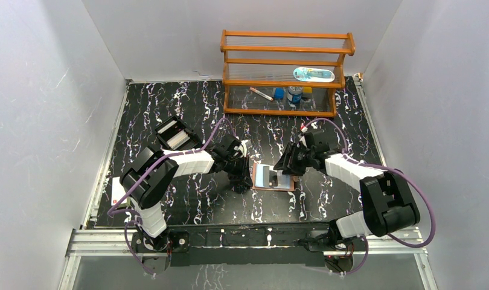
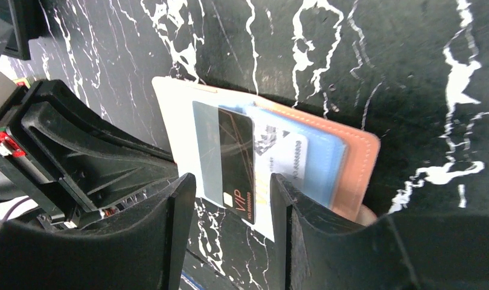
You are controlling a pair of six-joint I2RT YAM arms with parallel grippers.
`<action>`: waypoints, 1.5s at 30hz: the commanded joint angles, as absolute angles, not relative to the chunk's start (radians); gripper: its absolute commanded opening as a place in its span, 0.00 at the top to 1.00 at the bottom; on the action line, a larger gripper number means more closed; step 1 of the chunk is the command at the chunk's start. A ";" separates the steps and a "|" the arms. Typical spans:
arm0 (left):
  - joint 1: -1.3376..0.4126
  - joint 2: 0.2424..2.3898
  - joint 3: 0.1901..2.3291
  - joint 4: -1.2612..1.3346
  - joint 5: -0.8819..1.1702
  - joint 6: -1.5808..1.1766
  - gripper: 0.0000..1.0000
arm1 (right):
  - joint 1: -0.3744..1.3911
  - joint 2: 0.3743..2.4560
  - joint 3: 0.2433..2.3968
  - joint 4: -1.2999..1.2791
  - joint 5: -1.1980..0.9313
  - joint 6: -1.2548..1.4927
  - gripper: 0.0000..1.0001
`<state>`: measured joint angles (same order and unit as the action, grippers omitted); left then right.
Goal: Put the credit cards into the card holder
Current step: Insert the credit card into the card holder.
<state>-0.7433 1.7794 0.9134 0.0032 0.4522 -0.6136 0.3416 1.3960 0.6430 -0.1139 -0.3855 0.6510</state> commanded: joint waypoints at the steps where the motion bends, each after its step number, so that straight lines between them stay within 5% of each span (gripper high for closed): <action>1: -0.753 1.790 0.933 -0.009 0.436 -0.614 1.00 | 0.383 1.385 0.637 -0.088 -0.382 0.702 0.43; 28: -0.773 1.774 0.933 0.000 0.413 -0.627 1.00 | 0.548 1.475 0.652 0.050 -0.359 0.817 0.45; 45: -0.774 1.764 0.922 -0.031 0.377 -0.632 1.00 | 0.589 1.462 0.803 -0.340 -0.003 0.715 0.45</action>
